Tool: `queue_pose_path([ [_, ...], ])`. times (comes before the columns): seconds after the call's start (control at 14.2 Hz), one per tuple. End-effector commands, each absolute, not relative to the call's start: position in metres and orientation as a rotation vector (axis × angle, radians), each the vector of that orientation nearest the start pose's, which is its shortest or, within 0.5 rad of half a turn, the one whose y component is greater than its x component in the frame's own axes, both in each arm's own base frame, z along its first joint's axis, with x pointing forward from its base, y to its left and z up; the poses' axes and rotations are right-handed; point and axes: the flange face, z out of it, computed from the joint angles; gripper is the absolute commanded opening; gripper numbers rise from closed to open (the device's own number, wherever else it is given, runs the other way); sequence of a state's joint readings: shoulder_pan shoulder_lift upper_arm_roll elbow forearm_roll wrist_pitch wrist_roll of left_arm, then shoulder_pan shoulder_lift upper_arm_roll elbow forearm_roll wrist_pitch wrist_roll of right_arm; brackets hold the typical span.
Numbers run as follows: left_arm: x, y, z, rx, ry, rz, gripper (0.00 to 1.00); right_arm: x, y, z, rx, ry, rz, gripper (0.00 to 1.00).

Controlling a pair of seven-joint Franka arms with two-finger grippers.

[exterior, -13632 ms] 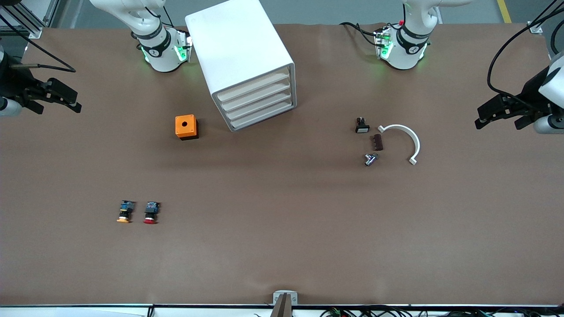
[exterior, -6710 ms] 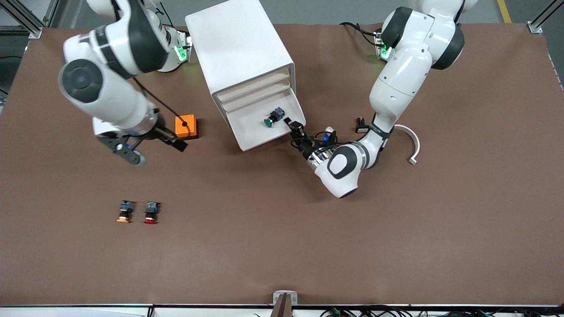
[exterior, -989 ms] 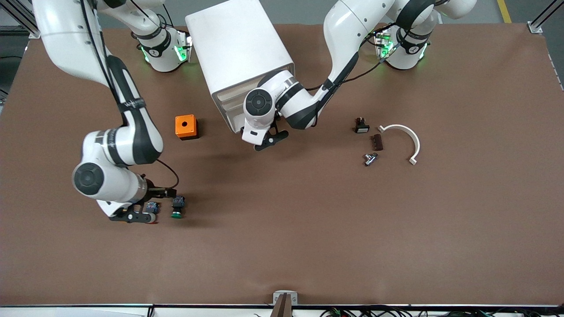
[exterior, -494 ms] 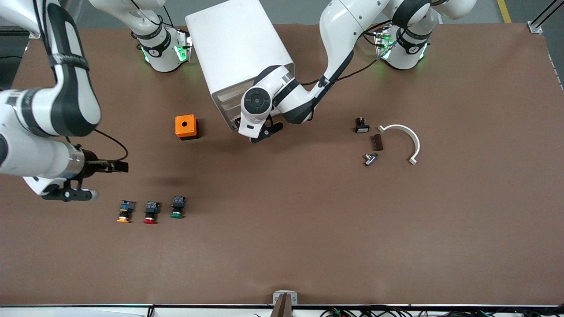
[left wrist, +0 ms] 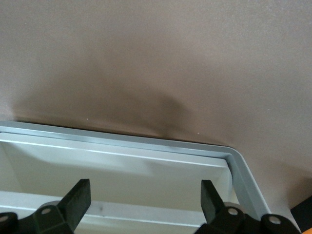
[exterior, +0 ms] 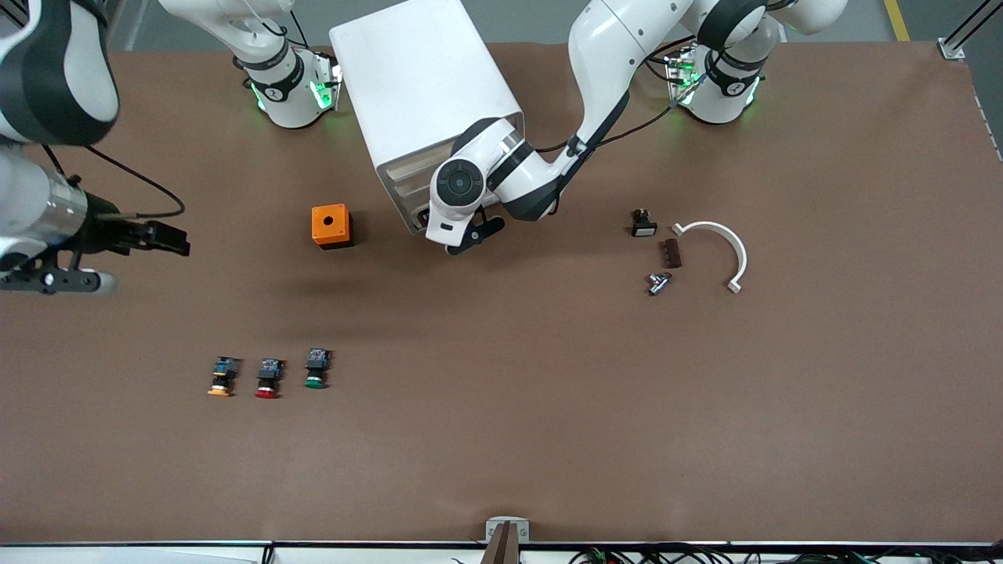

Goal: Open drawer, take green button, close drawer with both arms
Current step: 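Push the drawer shut with the left gripper while the right gripper withdraws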

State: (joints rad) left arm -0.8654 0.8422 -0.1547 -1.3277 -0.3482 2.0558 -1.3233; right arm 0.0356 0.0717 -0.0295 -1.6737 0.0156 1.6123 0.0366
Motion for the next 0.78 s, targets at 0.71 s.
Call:
queue_pose_path([
  [0.71, 0.507, -0.539, 0.401, -3.269, -0.977, 0.409, 0.99, 0.573, -0.015, 0.566, -3.131, 0.092, 0.113, 1.0],
])
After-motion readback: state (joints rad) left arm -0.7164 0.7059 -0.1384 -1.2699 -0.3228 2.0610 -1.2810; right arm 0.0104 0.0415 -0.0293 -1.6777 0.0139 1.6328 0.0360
